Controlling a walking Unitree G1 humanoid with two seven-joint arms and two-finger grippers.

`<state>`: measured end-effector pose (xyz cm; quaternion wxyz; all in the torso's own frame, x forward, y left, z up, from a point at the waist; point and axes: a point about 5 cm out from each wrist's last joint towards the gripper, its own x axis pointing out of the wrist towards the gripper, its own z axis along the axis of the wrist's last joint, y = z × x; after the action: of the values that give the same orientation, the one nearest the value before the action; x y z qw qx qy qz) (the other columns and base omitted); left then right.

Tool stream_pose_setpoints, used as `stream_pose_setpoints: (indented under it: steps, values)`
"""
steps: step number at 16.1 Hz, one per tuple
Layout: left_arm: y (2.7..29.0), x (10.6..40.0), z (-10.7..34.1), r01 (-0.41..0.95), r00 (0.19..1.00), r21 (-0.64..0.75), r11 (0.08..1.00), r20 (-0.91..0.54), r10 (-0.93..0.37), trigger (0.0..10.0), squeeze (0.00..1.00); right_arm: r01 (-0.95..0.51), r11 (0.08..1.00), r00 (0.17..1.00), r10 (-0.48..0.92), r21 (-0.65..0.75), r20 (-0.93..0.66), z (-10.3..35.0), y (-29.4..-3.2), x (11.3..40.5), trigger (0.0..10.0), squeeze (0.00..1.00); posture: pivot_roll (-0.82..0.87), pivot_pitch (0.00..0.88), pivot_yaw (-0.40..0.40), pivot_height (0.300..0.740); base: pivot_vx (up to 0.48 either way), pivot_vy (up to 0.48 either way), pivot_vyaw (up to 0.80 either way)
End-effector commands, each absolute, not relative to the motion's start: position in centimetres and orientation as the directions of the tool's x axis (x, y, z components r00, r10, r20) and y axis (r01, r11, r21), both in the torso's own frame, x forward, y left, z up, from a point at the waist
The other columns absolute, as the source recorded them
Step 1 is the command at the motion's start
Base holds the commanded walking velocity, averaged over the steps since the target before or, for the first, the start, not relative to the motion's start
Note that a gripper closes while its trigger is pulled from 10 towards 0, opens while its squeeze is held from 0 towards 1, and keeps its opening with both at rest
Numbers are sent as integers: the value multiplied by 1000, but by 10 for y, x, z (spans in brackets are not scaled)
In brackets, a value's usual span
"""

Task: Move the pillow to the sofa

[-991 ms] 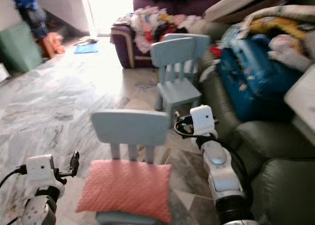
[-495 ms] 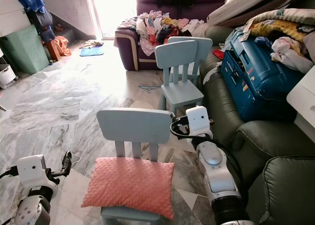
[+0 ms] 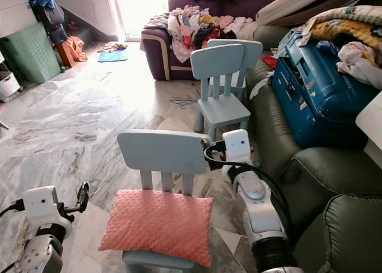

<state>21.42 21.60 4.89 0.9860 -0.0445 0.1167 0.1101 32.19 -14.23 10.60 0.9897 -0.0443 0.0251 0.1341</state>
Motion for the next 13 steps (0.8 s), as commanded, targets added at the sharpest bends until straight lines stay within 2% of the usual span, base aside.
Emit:
stream_pose_setpoints:
  steps: [1,4,9,13]
  values:
    - [218,210,45,-231,943,-52,972,-258,210,10000,0,-288,955,957,286,-71,-47,112,-140,322,10000,0,-137,3,34,740,0,0,0]
    - [218,191,37,-231,932,-40,972,-297,209,10000,0,-324,946,942,320,-25,-105,99,-141,307,10000,0,-131,34,37,740,0,0,0]
    - [215,177,34,-219,927,-24,975,-317,201,10000,0,-381,925,914,379,16,-144,93,-134,293,10000,0,-119,63,40,740,0,0,0]
    - [214,169,35,-215,925,-20,976,-325,197,10000,0,-394,919,900,389,17,-197,86,-142,276,10000,0,-121,96,40,740,0,0,0]
